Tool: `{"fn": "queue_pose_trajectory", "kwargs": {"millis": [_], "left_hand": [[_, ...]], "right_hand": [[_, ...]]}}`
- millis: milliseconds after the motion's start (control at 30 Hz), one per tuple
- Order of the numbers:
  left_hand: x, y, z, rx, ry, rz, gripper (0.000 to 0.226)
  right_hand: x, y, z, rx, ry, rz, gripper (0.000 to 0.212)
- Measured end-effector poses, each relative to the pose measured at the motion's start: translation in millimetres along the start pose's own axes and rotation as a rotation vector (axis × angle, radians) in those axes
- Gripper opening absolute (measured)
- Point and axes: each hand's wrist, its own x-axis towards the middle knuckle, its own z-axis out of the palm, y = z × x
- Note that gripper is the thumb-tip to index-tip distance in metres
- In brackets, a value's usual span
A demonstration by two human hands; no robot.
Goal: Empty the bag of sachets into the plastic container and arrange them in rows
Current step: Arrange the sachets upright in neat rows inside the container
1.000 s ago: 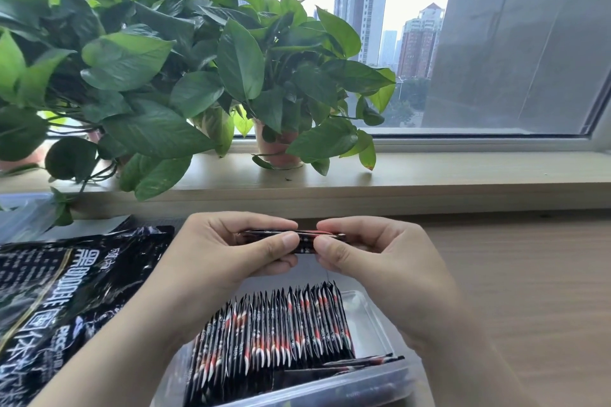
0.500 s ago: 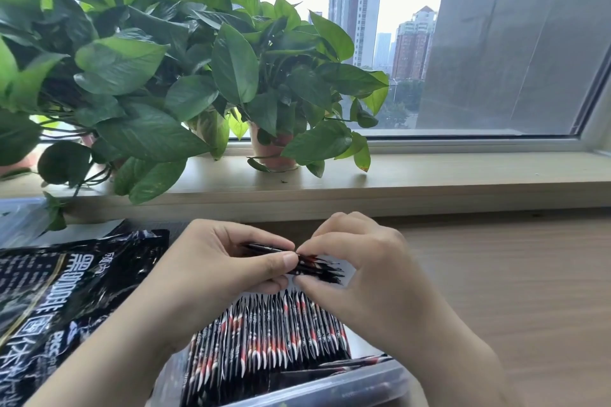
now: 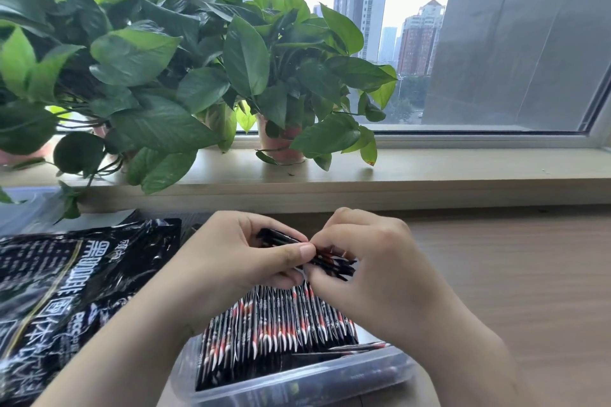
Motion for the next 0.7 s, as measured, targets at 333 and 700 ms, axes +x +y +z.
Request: {"fn": "queue_pose_trajectory", "kwargs": {"millis": [333, 700], "left_hand": [[11, -7, -8, 0.297, 0.250, 0.123, 0.024], [17, -25, -16, 1.050, -0.284, 0.274, 0.021]], "right_hand": [[-4, 6, -32, -0.196, -0.037, 0.506, 0.008], [13, 1, -5, -0.384, -0.307, 0.790, 0.027]]}}
